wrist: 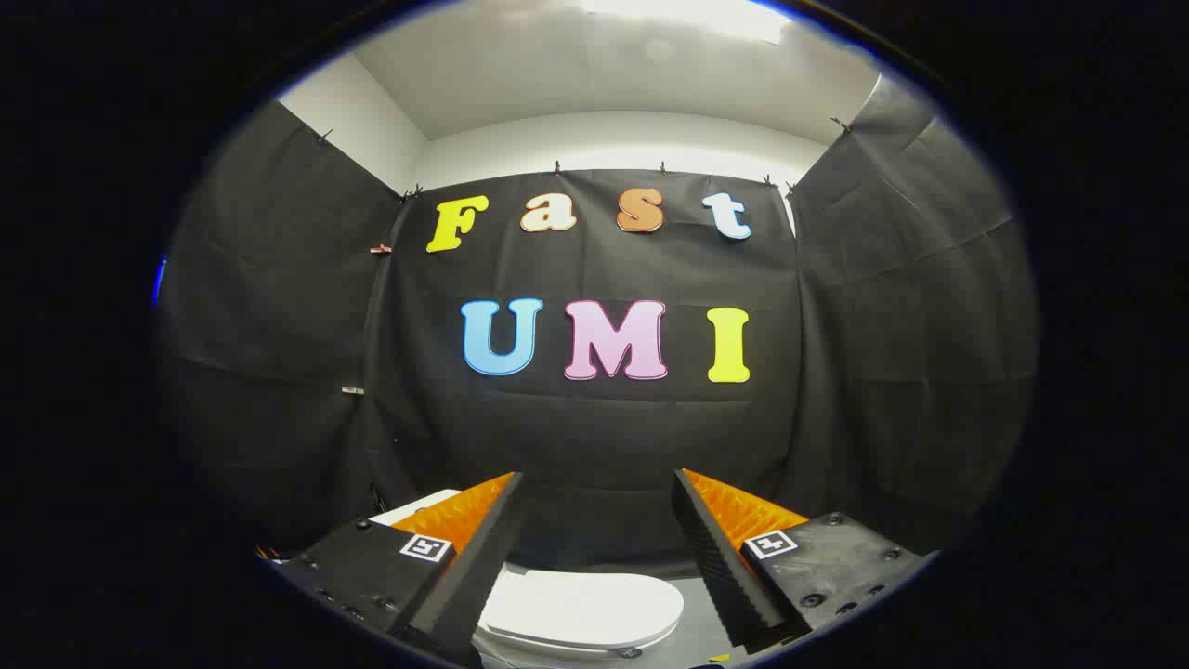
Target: Open the toilet lid.
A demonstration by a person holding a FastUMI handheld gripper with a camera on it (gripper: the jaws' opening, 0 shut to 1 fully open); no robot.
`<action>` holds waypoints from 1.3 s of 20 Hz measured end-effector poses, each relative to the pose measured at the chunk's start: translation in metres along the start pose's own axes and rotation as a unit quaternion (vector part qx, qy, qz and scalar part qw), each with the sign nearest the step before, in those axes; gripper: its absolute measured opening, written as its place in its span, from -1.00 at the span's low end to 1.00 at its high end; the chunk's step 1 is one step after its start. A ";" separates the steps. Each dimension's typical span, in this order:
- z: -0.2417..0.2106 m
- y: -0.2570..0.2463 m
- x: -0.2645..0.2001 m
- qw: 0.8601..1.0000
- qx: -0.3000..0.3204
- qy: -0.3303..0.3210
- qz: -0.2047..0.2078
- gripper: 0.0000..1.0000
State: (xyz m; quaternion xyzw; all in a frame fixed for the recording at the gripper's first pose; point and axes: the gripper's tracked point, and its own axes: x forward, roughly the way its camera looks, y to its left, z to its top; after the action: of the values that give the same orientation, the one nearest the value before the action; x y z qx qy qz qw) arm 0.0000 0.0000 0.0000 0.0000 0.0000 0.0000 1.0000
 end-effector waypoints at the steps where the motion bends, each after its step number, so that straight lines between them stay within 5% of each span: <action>1: 0.002 0.000 0.000 1.000 0.001 -0.001 0.000 0.97; 20: -0.005 -0.016 -0.003 1.000 0.002 0.004 -0.019 0.97; 26: -0.029 -0.048 0.002 0.998 0.016 0.021 -0.056 0.97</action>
State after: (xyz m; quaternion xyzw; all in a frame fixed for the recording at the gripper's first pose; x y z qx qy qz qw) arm 0.0022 -0.0481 -0.0286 0.0159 0.0210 -0.0560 0.9981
